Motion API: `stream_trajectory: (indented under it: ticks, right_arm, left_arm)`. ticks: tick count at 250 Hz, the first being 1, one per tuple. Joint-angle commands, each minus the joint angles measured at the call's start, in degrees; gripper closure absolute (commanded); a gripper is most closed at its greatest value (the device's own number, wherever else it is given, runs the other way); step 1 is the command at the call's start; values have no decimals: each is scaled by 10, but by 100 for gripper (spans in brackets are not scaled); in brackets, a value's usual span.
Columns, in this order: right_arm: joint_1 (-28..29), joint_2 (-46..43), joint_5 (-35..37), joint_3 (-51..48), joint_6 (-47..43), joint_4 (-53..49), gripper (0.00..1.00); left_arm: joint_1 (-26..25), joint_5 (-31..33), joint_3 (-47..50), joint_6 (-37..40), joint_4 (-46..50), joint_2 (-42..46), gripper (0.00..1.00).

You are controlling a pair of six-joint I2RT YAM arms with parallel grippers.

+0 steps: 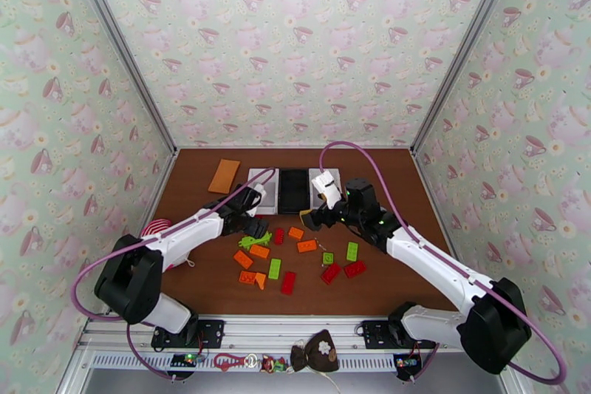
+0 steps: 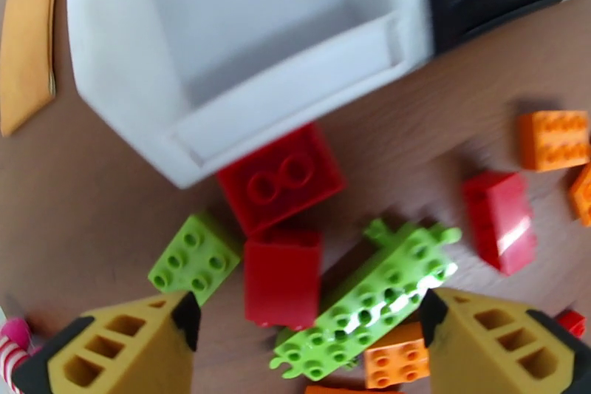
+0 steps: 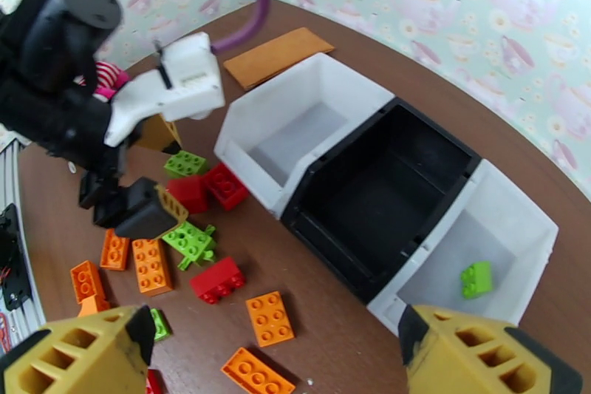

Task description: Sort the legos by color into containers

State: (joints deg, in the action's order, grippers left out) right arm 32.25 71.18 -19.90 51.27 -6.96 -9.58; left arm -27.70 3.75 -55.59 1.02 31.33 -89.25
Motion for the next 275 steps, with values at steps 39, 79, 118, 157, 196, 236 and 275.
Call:
stream_trajectory:
  ticks: [39,79,118,157,196,236,275]
  right_arm:
    - [11,26,-25,26,4,3,7]
    - [11,28,4,39,36,-3,6]
    - [11,30,48,45,71,-23,4]
    - [11,17,65,30,102,0,6]
    - [11,8,91,25,113,3,7]
    - [11,2,110,28,112,4,6]
    - [11,7,111,37,109,-3,6]
  left_arm:
    - [13,-2,-59,-20,43,-58,35]
    - [27,-8,-75,-20,44,-88,40]
    - [29,-12,-76,-19,40,-107,42]
    - [30,-25,-74,-19,36,-115,46]
    - [29,-28,-72,-20,34,-125,54]
    - [27,-30,-73,-22,34,-131,54]
    - [24,-29,-75,-22,36,-131,57]
